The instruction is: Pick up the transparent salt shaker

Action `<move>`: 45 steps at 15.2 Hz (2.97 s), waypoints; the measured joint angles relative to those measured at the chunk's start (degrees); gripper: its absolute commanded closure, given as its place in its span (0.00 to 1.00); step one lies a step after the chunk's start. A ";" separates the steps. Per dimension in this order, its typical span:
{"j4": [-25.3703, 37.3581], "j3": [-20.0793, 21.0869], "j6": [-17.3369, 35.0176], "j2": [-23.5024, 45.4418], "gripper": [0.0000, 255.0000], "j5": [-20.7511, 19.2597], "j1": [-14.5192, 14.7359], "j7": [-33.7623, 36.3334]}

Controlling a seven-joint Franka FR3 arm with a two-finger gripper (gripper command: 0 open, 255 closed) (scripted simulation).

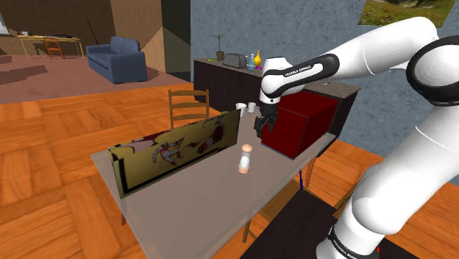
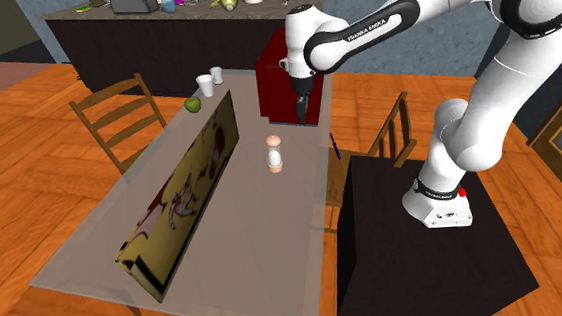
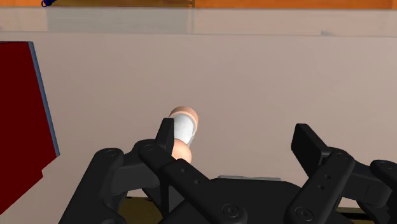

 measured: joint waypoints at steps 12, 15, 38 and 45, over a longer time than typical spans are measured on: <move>13.72 -2.52 10.89 25.97 0.00 7.79 -2.84 -7.86; 18.62 -2.24 12.14 32.59 0.00 9.97 -4.35 -9.75; 21.31 -1.46 15.14 38.51 1.00 11.71 -5.35 -10.77; 22.29 -2.03 11.01 35.28 1.00 10.74 -5.00 -10.30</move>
